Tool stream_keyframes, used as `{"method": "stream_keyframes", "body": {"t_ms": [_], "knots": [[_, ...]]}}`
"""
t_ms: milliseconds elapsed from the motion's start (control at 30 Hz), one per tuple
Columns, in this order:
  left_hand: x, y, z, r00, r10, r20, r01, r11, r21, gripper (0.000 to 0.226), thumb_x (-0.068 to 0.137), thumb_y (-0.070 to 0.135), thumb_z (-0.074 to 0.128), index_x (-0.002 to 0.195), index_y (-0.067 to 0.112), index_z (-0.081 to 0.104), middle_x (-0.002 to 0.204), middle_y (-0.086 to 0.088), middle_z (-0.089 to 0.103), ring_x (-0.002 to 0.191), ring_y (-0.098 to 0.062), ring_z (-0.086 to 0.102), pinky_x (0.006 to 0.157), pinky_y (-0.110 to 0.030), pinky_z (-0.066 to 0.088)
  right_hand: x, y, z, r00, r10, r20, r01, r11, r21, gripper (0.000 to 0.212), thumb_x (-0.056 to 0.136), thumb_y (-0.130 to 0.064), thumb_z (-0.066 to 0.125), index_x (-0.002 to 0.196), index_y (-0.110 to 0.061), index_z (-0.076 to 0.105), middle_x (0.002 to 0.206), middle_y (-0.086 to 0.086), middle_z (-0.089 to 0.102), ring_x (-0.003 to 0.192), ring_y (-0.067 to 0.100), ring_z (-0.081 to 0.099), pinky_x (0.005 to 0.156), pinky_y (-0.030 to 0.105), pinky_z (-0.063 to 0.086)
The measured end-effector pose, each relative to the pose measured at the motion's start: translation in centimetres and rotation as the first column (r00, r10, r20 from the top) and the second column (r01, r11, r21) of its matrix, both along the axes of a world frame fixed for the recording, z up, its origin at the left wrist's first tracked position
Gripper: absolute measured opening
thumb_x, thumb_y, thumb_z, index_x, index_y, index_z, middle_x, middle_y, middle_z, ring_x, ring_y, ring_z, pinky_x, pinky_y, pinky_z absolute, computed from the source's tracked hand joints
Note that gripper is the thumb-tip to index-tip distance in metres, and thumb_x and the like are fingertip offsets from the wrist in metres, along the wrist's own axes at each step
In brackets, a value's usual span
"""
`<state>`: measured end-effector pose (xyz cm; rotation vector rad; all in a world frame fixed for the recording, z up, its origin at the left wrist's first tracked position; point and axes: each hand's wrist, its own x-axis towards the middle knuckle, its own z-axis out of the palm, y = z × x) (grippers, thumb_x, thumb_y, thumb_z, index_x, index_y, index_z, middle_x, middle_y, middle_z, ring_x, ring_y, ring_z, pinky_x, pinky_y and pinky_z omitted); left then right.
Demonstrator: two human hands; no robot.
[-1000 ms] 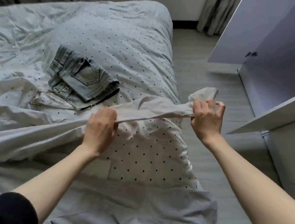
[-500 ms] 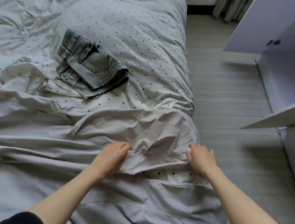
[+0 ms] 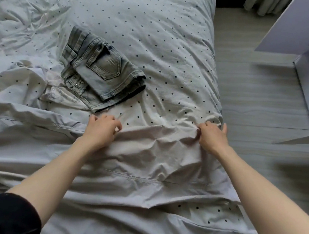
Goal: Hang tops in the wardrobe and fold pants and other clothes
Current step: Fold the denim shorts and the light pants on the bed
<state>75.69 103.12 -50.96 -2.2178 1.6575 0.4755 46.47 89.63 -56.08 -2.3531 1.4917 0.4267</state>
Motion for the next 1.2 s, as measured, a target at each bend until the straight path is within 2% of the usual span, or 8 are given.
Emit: {"method": "stream_keyframes", "body": {"t_ms": [133, 233, 333, 467, 633, 800, 1000, 1200], "knots": [[2.5, -0.5, 1.4, 0.991, 0.117, -0.065, -0.108, 0.986, 0.124, 0.019, 0.092, 0.023, 0.054, 0.092, 0.039, 0.063, 0.088, 0.016, 0.057, 0.106, -0.013, 0.049, 0.08, -0.034, 0.023, -1.3, -1.3, 1.0, 0.996, -0.073, 0.057, 0.081, 0.984, -0.158, 0.025, 0.085, -0.009, 0.044, 0.103, -0.015, 0.06, 0.113, 0.008, 0.06, 0.11, 0.026, 0.052, 0.101, 0.042, 0.022], [3.3, -1.1, 2.3, 0.992, 0.097, -0.079, -0.082, 0.981, 0.178, 0.013, 0.092, 0.026, 0.054, 0.094, 0.035, 0.063, 0.093, 0.011, 0.063, 0.103, -0.016, 0.052, 0.086, -0.036, 0.025, -2.0, -1.8, 1.7, 0.99, -0.131, 0.047, 0.138, 0.965, -0.224, 0.025, 0.085, -0.008, 0.046, 0.102, -0.016, 0.062, 0.108, 0.009, 0.06, 0.104, 0.028, 0.052, 0.089, 0.039, 0.025], [2.7, -1.3, 2.5, 0.996, 0.093, 0.0, -0.093, 0.993, -0.075, 0.01, 0.091, 0.028, 0.054, 0.09, 0.026, 0.064, 0.099, 0.001, 0.065, 0.104, -0.023, 0.054, 0.084, -0.036, 0.029, -2.1, -2.0, 1.9, 0.982, -0.19, 0.003, 0.184, 0.948, -0.261, 0.026, 0.087, -0.009, 0.044, 0.104, -0.017, 0.062, 0.109, 0.008, 0.06, 0.105, 0.028, 0.052, 0.085, 0.037, 0.026], [2.0, -2.4, 2.9, 0.969, 0.243, -0.039, -0.23, 0.837, -0.497, 0.016, 0.091, 0.018, 0.055, 0.101, 0.012, 0.066, 0.106, -0.012, 0.061, 0.102, -0.032, 0.051, 0.082, -0.041, 0.031, -1.6, -2.1, 1.8, 0.956, -0.288, 0.05, 0.29, 0.916, -0.277, 0.028, 0.09, -0.011, 0.044, 0.111, -0.016, 0.061, 0.115, 0.01, 0.058, 0.11, 0.028, 0.047, 0.09, 0.039, 0.026], [-2.2, -0.3, 1.5, 0.995, 0.082, -0.053, -0.097, 0.778, -0.62, 0.037, 0.085, 0.0, 0.055, 0.121, 0.003, 0.056, 0.125, -0.02, 0.053, 0.114, -0.037, 0.051, 0.089, -0.048, 0.04, 0.3, 3.7, 1.0, 0.93, -0.267, 0.253, 0.321, 0.925, -0.202, 0.049, 0.096, -0.029, 0.047, 0.143, -0.018, 0.038, 0.151, 0.008, 0.031, 0.138, 0.024, 0.03, 0.111, 0.052, 0.016], [-8.5, 7.6, -2.7, 0.984, -0.175, 0.025, 0.171, 0.91, -0.378, 0.044, 0.084, 0.024, 0.04, 0.121, 0.015, 0.063, 0.136, -0.016, 0.052, 0.125, -0.036, 0.049, 0.098, -0.06, 0.037, 0.7, 13.9, -0.2, 0.976, 0.024, 0.218, 0.026, 0.974, -0.224, 0.064, 0.07, -0.021, 0.079, 0.13, -0.014, 0.057, 0.14, 0.016, 0.048, 0.126, 0.035, 0.049, 0.096, 0.067, 0.034], [-10.2, 12.5, -3.9, 0.973, -0.229, 0.001, 0.224, 0.949, -0.221, 0.053, 0.084, 0.03, 0.035, 0.132, 0.017, 0.054, 0.141, -0.016, 0.046, 0.129, -0.037, 0.044, 0.104, -0.06, 0.028, -2.4, 21.2, 0.1, 0.982, 0.035, 0.184, -0.008, 0.989, -0.144, 0.067, 0.067, -0.024, 0.081, 0.129, -0.014, 0.058, 0.141, 0.016, 0.047, 0.129, 0.036, 0.045, 0.096, 0.068, 0.032], [-15.7, 19.6, -2.2, 0.977, -0.178, -0.117, 0.159, 0.975, -0.155, 0.052, 0.077, 0.021, 0.073, 0.127, 0.015, 0.059, 0.135, -0.018, 0.052, 0.123, -0.038, 0.05, 0.096, -0.06, 0.038, -4.6, 29.1, 2.8, 0.979, 0.17, 0.114, -0.162, 0.984, -0.078, 0.059, 0.066, -0.031, 0.082, 0.121, -0.016, 0.065, 0.134, 0.013, 0.055, 0.122, 0.031, 0.053, 0.09, 0.065, 0.041]]}}
